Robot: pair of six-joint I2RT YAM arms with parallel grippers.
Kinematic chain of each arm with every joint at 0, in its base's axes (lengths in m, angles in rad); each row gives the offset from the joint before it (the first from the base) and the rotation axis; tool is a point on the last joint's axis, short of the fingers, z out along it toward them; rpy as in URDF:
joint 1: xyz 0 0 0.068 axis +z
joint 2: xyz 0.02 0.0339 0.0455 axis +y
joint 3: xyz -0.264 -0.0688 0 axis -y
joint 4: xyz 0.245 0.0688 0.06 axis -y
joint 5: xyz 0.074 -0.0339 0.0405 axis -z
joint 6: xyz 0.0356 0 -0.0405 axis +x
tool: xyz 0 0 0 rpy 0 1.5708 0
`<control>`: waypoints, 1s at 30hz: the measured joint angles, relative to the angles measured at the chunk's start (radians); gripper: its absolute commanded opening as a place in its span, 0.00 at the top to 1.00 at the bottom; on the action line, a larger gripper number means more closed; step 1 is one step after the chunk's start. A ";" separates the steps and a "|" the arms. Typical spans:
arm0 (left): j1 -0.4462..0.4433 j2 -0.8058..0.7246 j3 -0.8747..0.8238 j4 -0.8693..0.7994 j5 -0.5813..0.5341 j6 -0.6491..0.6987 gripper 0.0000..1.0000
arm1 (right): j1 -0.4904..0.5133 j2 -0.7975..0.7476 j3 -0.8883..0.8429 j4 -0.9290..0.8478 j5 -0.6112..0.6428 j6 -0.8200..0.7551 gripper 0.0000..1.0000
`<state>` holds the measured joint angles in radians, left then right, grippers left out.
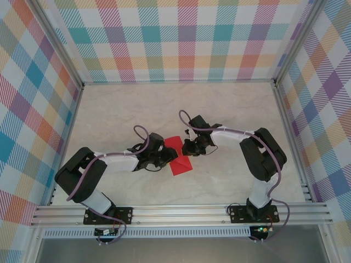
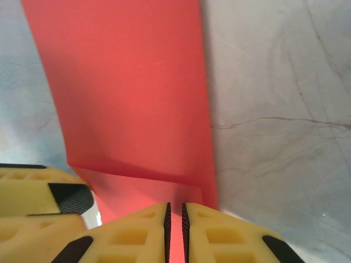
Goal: Fold a paper plane with a square sheet of paper (pick it up from the middle)
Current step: Turn over the paper at the center of the table.
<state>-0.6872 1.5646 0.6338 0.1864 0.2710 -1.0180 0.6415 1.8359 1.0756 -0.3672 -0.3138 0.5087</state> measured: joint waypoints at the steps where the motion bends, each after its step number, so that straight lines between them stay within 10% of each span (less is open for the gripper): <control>1: -0.001 0.000 -0.003 0.000 0.000 -0.004 0.57 | 0.000 0.006 0.000 0.000 0.005 0.005 0.84; 11: -0.005 0.000 -0.010 0.012 0.000 -0.011 0.52 | -0.001 0.021 0.000 0.014 0.018 0.033 0.84; 30: -0.005 0.066 0.003 0.061 -0.004 -0.011 0.73 | -0.013 0.004 -0.027 0.039 0.014 0.037 0.83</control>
<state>-0.6926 1.6306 0.6369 0.2474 0.2672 -1.0290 0.6281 1.8397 1.0485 -0.3279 -0.2996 0.5457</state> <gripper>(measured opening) 0.299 0.164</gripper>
